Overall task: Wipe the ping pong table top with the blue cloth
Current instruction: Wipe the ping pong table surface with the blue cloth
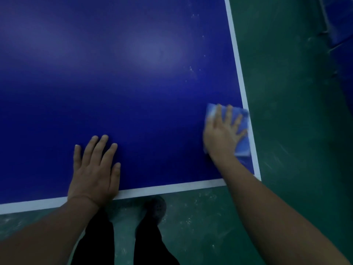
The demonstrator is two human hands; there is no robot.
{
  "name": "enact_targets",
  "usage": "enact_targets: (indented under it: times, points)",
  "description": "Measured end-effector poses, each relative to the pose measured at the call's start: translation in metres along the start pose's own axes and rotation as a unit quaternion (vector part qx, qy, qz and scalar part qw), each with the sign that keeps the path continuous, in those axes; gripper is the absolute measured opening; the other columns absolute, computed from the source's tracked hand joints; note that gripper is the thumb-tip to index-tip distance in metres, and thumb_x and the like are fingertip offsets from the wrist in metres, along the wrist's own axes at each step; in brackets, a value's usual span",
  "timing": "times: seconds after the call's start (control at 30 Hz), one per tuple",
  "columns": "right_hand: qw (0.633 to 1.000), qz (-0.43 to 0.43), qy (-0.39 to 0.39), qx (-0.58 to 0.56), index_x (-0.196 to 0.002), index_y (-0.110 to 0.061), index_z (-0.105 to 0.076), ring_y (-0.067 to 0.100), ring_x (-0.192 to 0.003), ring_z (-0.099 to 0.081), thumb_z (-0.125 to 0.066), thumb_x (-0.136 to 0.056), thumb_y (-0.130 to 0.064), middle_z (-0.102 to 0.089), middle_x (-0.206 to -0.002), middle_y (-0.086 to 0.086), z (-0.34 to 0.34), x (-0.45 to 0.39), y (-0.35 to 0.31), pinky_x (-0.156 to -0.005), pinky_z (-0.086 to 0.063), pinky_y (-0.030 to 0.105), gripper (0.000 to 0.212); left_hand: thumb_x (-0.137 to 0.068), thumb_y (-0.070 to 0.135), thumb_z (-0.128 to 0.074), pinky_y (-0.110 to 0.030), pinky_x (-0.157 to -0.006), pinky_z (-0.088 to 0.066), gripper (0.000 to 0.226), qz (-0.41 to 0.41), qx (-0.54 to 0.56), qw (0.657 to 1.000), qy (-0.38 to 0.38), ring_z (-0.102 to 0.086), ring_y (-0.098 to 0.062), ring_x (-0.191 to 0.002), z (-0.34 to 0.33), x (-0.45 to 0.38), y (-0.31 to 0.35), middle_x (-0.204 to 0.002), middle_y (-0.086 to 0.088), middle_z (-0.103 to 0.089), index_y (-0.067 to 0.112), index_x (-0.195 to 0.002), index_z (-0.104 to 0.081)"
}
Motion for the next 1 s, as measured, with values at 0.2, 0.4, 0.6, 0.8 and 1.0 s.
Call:
enact_targets:
  times: [0.2,0.4,0.6,0.8,1.0]
  points:
    - [0.950,0.309,-0.037,0.033,-0.156,-0.045,-0.020,0.029,-0.155,0.001,-0.023,-0.105,-0.055,-0.013,-0.167,-0.009,-0.043,0.121,-0.063,-0.117,0.005,0.066,0.052,-0.095,0.039,-0.028,-0.059,-0.120,-0.007,0.061,0.000,0.019,1.000,0.021,-0.023,-0.034,-0.147,0.000,0.000,-0.001,-0.155,-0.018,-0.036,0.004,-0.139,-0.051]
    - [0.992,0.078,-0.035,0.089,-0.155,-0.047,0.000,0.021,-0.153,0.012,-0.004,-0.097,-0.065,0.003,-0.167,-0.013,0.000,0.069,0.080,-0.119,0.002,0.063,0.060,-0.095,0.041,-0.028,-0.057,-0.121,-0.002,0.061,0.005,0.007,1.000,-0.002,-0.019,-0.032,-0.149,-0.003,-0.001,-0.003,-0.156,-0.016,-0.034,0.006,-0.140,-0.050]
    - [1.000,0.009,-0.008,0.013,-0.156,-0.044,-0.008,0.031,-0.154,0.005,-0.008,-0.099,-0.058,-0.001,-0.168,-0.008,-0.015,0.048,-0.010,-0.116,0.004,0.068,0.058,-0.094,0.044,-0.028,-0.061,-0.119,-0.008,0.063,0.012,-0.010,0.999,-0.032,-0.021,-0.032,-0.149,0.002,-0.003,0.000,-0.156,-0.016,-0.035,0.007,-0.140,-0.051]
    - [0.976,0.203,-0.028,0.075,-0.155,-0.042,-0.023,0.028,-0.154,-0.004,-0.021,-0.099,-0.058,-0.013,-0.166,-0.010,-0.011,0.007,-0.043,-0.117,-0.003,0.067,0.059,-0.092,0.040,-0.037,-0.055,-0.118,-0.013,0.054,0.027,0.038,0.999,0.012,-0.032,-0.032,-0.141,0.014,-0.013,-0.010,-0.148,-0.015,-0.045,0.007,-0.129,-0.058]
    - [0.999,0.007,-0.020,0.025,-0.156,-0.045,-0.010,0.027,-0.154,0.003,-0.007,-0.096,-0.061,-0.003,-0.168,-0.010,-0.001,-0.006,-0.026,-0.117,0.001,0.066,0.062,-0.094,0.039,-0.033,-0.055,-0.119,-0.010,0.057,0.046,0.018,0.998,0.025,-0.033,-0.036,-0.141,0.024,-0.054,-0.035,-0.147,-0.019,-0.045,0.004,-0.131,-0.058]
Point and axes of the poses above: each hand's wrist, its own x-axis away from the middle knuckle, its own z-axis out of the back of the hand, y = z × x, the point moved 4 cm from there along -x, towards the middle knuckle
